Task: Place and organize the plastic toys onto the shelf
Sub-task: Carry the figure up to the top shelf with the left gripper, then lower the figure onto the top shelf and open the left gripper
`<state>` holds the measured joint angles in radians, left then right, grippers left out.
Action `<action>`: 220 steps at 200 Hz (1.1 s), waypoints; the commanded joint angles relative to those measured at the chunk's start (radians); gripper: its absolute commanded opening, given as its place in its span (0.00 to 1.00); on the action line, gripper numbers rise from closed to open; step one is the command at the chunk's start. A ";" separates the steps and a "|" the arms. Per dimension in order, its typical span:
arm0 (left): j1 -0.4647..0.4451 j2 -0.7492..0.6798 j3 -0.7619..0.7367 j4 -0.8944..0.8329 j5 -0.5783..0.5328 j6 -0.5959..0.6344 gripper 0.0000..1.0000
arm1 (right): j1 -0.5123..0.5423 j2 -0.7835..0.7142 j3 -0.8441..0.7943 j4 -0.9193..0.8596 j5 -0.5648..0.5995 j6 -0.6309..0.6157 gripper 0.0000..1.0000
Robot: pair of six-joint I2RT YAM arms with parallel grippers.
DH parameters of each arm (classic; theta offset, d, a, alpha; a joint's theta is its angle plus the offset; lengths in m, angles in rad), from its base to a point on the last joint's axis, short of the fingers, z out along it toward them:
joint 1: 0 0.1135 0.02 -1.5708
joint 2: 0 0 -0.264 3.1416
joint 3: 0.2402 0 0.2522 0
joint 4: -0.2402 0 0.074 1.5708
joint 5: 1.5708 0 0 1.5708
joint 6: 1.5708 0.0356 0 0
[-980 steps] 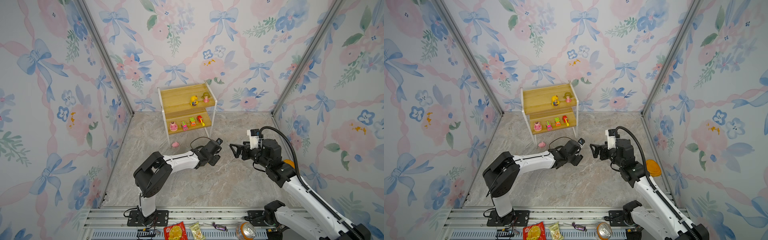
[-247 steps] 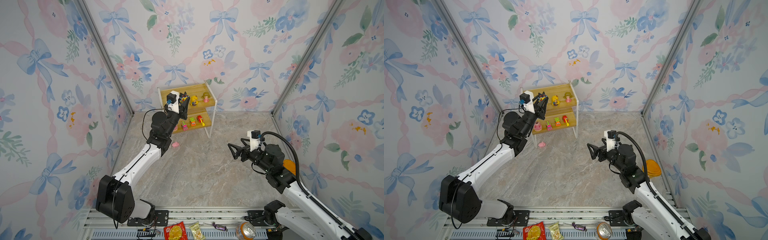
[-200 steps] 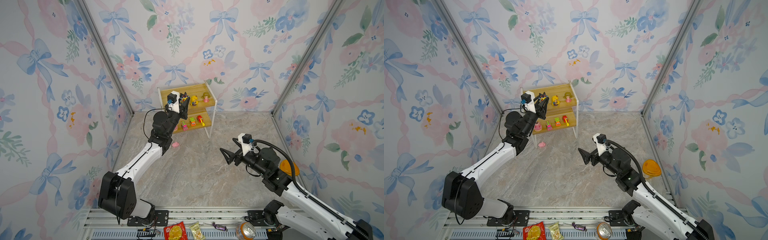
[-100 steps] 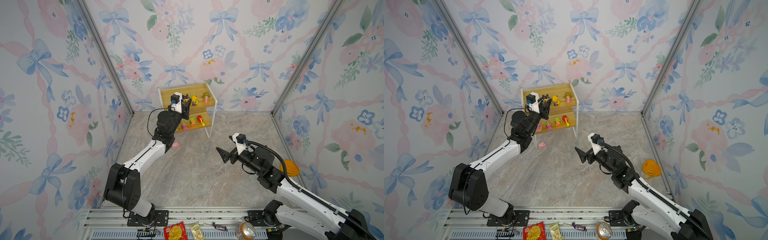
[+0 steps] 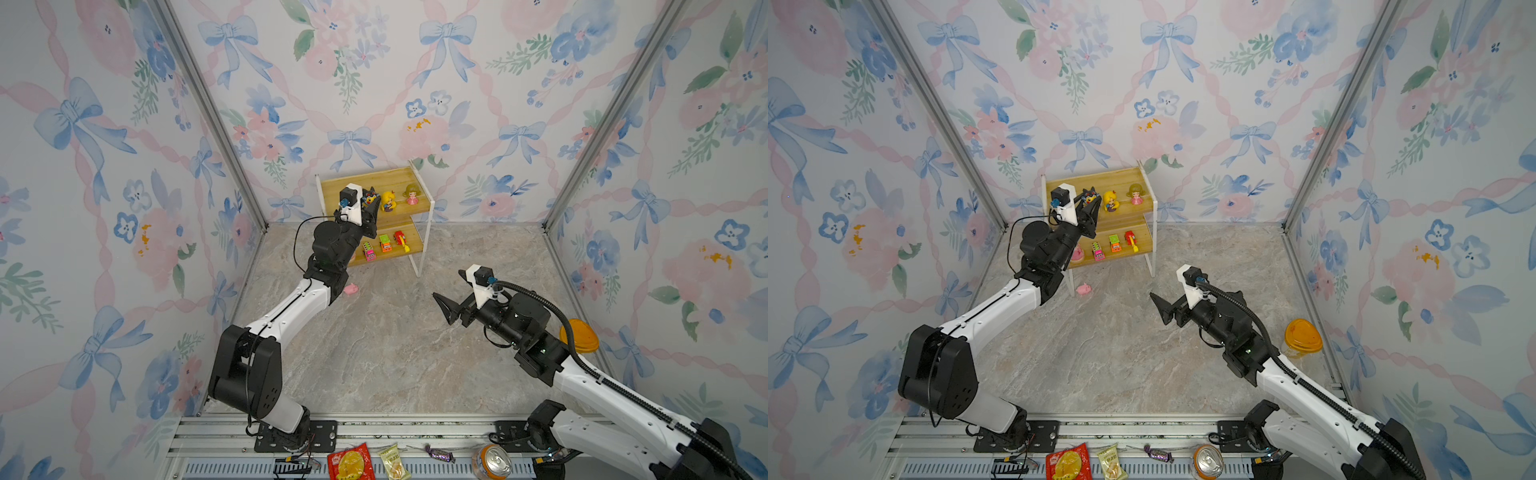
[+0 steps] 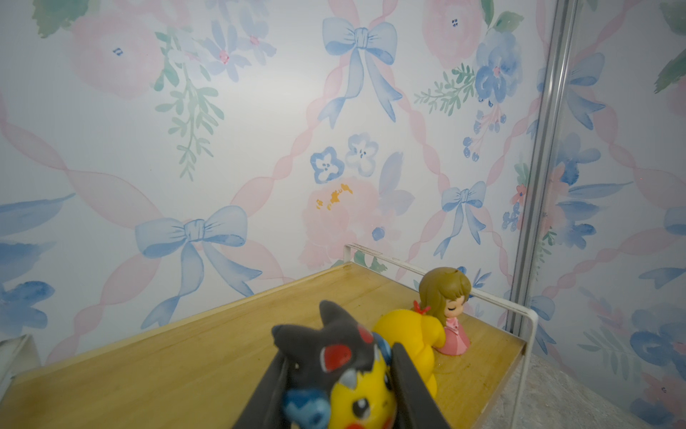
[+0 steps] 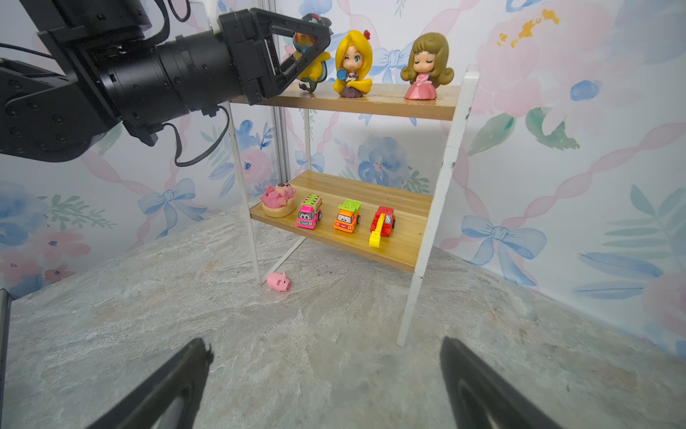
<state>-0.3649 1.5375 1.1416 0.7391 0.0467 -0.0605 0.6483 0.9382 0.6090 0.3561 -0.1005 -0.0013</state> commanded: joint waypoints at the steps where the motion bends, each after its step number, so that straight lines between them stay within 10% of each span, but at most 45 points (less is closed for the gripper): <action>1: 0.009 0.015 0.027 0.033 0.015 0.017 0.37 | -0.010 0.005 0.022 0.029 -0.014 0.018 0.99; 150: 0.014 0.025 0.030 0.033 0.015 0.019 0.48 | -0.037 0.017 0.026 0.032 -0.044 0.050 0.98; 220: 0.014 0.015 0.041 0.034 0.028 0.026 0.71 | -0.038 0.025 0.034 0.028 -0.058 0.058 0.99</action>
<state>-0.3584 1.5490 1.1530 0.7471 0.0551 -0.0452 0.6205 0.9562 0.6090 0.3569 -0.1402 0.0414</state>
